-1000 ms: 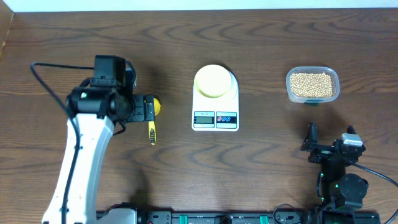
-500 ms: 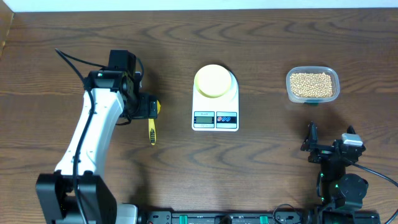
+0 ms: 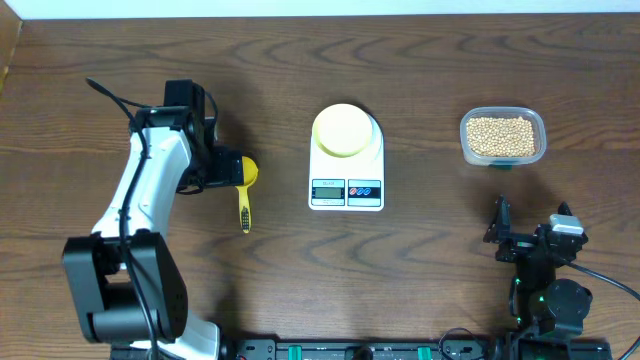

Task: Scoop item into bowl and weigh 50g on scale
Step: 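Move the left gripper forward over the yellow scoop handle, then close the left gripper on the yellow scoop and lift it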

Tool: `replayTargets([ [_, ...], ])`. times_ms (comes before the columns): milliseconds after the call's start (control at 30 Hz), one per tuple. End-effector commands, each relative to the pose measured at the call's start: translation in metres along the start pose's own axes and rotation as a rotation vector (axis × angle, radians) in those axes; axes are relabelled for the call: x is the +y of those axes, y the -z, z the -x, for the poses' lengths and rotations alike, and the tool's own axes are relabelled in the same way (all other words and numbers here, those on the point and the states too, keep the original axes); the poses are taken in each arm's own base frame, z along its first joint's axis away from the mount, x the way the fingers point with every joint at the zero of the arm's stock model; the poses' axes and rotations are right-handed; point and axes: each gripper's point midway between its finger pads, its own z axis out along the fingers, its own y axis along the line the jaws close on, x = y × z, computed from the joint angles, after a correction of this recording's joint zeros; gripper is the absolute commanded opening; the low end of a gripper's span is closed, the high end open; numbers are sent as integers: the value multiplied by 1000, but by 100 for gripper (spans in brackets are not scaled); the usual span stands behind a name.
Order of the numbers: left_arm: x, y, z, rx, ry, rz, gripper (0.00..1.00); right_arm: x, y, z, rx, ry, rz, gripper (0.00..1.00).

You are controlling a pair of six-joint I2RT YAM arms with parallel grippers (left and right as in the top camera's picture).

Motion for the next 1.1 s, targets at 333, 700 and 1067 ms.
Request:
replayTargets([
  [333,-5,-28,22,-13,-20,-23,98,1,0,0,-1,10,5,99],
  [700,-5,-51,20,37,-21,-20,98,1,0,0,-1,10,5,99],
  [1067,-5,-64,18,67,-22,-18,98,1,0,0,-1,10,5,99],
])
